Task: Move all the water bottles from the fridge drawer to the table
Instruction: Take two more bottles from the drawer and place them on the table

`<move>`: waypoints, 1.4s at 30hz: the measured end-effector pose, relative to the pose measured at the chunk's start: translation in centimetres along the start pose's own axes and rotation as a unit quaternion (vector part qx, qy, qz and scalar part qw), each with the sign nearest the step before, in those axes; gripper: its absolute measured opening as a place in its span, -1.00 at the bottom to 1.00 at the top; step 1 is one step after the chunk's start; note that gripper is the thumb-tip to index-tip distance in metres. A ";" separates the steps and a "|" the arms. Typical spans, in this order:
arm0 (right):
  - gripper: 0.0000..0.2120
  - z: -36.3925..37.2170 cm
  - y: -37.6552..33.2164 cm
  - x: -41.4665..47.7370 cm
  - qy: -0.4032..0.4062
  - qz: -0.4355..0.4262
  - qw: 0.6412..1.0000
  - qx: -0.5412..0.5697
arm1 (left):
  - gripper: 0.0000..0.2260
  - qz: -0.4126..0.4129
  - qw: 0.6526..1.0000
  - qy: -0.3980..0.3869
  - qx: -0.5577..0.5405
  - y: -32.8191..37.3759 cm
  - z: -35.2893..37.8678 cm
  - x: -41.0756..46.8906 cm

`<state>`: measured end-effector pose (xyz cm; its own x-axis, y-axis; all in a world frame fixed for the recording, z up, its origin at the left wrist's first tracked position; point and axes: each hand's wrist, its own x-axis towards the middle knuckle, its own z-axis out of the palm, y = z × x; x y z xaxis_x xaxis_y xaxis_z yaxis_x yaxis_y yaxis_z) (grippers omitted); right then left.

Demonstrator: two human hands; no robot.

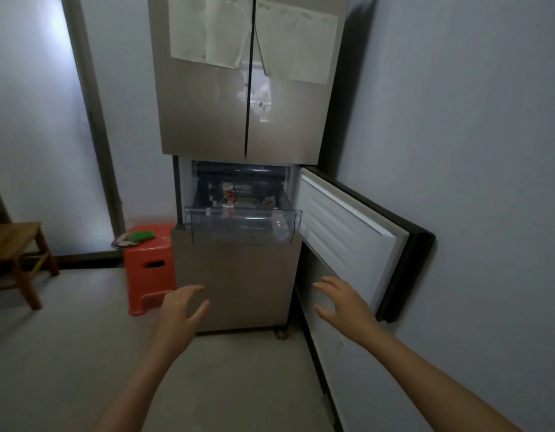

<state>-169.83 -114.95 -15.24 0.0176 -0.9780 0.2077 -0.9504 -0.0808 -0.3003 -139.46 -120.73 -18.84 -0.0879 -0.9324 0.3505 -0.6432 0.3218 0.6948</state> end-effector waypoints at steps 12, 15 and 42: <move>-0.52 2.9 8.6 11.2 -0.037 -0.012 0.996 0.076 | -0.74 -0.038 0.998 0.032 0.028 3.6 9.7 9.6; -0.52 3.4 10.3 14.7 -0.043 -0.024 0.994 0.094 | -0.74 -0.031 0.998 0.046 0.021 5.8 12.0 11.7; -0.57 12.8 7.4 49.1 -0.011 -0.041 0.988 0.149 | -0.75 -0.048 0.995 0.063 0.053 -10.1 13.3 38.9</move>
<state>-172.03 -166.08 -19.20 0.1007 -0.9693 0.2243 -0.8116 -0.2104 -0.5450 -146.49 -162.48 -20.59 0.0693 -0.9281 0.3658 -0.7213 0.2067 0.6610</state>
